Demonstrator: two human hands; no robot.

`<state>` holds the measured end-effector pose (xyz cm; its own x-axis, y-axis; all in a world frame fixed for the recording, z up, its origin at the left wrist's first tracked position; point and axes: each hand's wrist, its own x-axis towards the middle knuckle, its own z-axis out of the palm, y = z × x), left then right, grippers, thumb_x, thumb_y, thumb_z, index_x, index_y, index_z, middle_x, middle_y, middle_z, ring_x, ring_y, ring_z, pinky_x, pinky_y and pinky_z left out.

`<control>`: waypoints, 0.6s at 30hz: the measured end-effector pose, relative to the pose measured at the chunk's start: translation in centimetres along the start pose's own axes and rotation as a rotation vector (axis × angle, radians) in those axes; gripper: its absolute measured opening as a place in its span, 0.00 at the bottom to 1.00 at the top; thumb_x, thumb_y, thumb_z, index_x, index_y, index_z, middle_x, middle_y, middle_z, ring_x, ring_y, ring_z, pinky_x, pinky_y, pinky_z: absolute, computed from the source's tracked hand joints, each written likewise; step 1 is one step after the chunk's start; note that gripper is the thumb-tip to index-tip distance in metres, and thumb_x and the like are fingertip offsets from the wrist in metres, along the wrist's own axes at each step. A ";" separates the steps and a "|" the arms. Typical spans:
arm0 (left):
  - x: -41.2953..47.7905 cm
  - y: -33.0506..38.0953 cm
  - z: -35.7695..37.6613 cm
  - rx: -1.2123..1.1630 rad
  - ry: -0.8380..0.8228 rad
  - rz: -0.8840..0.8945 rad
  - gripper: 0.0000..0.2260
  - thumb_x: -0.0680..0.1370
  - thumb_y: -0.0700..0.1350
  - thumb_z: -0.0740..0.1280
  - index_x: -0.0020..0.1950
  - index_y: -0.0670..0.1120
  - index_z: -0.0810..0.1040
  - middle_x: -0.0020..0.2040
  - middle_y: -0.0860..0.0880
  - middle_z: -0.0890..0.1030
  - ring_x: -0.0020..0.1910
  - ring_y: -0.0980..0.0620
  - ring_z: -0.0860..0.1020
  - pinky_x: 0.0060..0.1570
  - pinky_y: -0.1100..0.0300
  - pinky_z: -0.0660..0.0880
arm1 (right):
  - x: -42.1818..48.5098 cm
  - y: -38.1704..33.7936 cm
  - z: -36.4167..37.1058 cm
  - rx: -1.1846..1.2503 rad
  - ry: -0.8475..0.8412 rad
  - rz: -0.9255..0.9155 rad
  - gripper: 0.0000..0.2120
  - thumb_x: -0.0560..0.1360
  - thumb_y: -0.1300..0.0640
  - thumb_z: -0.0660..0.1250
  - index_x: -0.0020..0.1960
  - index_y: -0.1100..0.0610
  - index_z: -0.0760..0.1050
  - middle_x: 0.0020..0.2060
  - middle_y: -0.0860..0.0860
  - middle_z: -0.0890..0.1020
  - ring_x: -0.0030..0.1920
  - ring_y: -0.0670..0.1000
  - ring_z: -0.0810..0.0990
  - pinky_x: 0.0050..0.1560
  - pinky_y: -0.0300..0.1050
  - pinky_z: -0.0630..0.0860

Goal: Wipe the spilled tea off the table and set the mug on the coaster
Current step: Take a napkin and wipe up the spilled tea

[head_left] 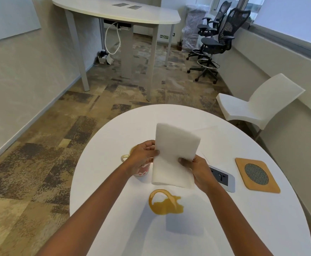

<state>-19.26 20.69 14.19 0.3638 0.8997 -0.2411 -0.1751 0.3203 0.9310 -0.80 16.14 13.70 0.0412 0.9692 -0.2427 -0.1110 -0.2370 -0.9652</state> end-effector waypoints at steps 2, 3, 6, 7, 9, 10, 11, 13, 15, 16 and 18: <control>-0.1 -0.2 -0.3 0.038 0.025 -0.015 0.14 0.76 0.29 0.58 0.40 0.44 0.77 0.34 0.48 0.79 0.31 0.53 0.75 0.30 0.63 0.71 | 0.2 0.0 -0.1 -0.072 0.045 0.013 0.23 0.73 0.73 0.59 0.29 0.53 0.81 0.32 0.48 0.83 0.34 0.50 0.79 0.29 0.37 0.78; -0.2 -0.3 -0.2 0.040 0.047 -0.014 0.15 0.77 0.29 0.57 0.37 0.44 0.77 0.32 0.48 0.79 0.28 0.54 0.75 0.26 0.64 0.70 | 0.2 0.1 -0.1 -0.111 0.062 0.010 0.26 0.72 0.75 0.57 0.26 0.53 0.80 0.32 0.49 0.82 0.34 0.51 0.79 0.29 0.37 0.76; -0.4 -0.8 0.2 -0.093 0.128 -0.048 0.13 0.78 0.37 0.57 0.38 0.44 0.78 0.32 0.49 0.78 0.23 0.59 0.75 0.20 0.69 0.68 | 0.4 0.4 -0.1 -0.248 0.100 -0.040 0.29 0.68 0.79 0.51 0.24 0.53 0.77 0.31 0.52 0.80 0.33 0.52 0.77 0.29 0.37 0.73; -0.4 -1.0 0.3 -0.135 0.127 -0.092 0.11 0.79 0.43 0.59 0.40 0.44 0.77 0.33 0.48 0.77 0.25 0.56 0.75 0.22 0.67 0.67 | 0.4 0.5 -0.1 -0.282 0.110 -0.059 0.29 0.67 0.80 0.49 0.24 0.53 0.75 0.31 0.52 0.79 0.33 0.52 0.77 0.27 0.36 0.72; -0.5 -1.8 0.4 -0.101 0.075 -0.158 0.12 0.78 0.50 0.61 0.46 0.43 0.77 0.38 0.47 0.78 0.33 0.52 0.76 0.31 0.63 0.69 | 0.4 0.6 0.0 -0.308 0.123 -0.084 0.28 0.66 0.80 0.48 0.24 0.54 0.74 0.30 0.51 0.79 0.32 0.51 0.76 0.25 0.33 0.71; -0.6 -2.2 0.4 -0.024 0.037 -0.156 0.12 0.78 0.50 0.62 0.51 0.42 0.77 0.43 0.45 0.79 0.37 0.52 0.77 0.35 0.62 0.73 | 0.4 0.6 0.1 -0.305 0.122 -0.093 0.28 0.66 0.80 0.49 0.24 0.53 0.74 0.30 0.51 0.78 0.32 0.51 0.75 0.25 0.34 0.70; -0.6 -2.6 0.4 0.050 0.013 -0.141 0.12 0.78 0.48 0.63 0.56 0.41 0.75 0.47 0.44 0.80 0.40 0.51 0.79 0.38 0.62 0.76 | 0.4 0.6 0.2 -0.298 0.123 -0.103 0.29 0.67 0.80 0.49 0.24 0.52 0.75 0.30 0.51 0.78 0.32 0.51 0.75 0.26 0.35 0.70; -0.7 -3.2 0.4 0.130 0.027 -0.111 0.15 0.77 0.43 0.65 0.62 0.40 0.72 0.53 0.44 0.79 0.43 0.53 0.79 0.38 0.66 0.78 | 0.3 0.4 0.4 -0.235 0.116 -0.111 0.27 0.70 0.77 0.54 0.29 0.51 0.78 0.33 0.50 0.80 0.33 0.49 0.76 0.27 0.36 0.71; -0.7 -3.2 0.3 0.109 0.060 -0.083 0.15 0.77 0.40 0.65 0.63 0.40 0.72 0.52 0.45 0.78 0.43 0.55 0.79 0.36 0.68 0.78 | 0.3 0.1 0.6 -0.058 0.072 -0.086 0.17 0.76 0.68 0.59 0.42 0.50 0.80 0.35 0.48 0.83 0.34 0.46 0.79 0.29 0.36 0.75; -0.6 -3.1 0.1 0.076 0.076 -0.071 0.14 0.77 0.39 0.65 0.62 0.39 0.72 0.51 0.45 0.79 0.41 0.56 0.79 0.34 0.69 0.78 | 0.4 0.0 0.7 0.066 0.031 -0.047 0.11 0.77 0.60 0.60 0.48 0.50 0.79 0.37 0.48 0.84 0.36 0.46 0.80 0.32 0.38 0.77; -0.2 -2.7 0.0 0.006 0.092 -0.047 0.14 0.77 0.37 0.64 0.62 0.37 0.72 0.50 0.44 0.79 0.37 0.58 0.80 0.30 0.71 0.77 | 0.5 -0.1 0.6 0.302 -0.074 0.064 0.15 0.77 0.47 0.57 0.53 0.53 0.78 0.43 0.52 0.85 0.43 0.52 0.82 0.42 0.46 0.78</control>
<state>-18.91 19.66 11.71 0.2857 0.9075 -0.3080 -0.1539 0.3607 0.9199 -1.34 16.73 13.72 -0.0461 0.9579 -0.2834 -0.4010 -0.2776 -0.8730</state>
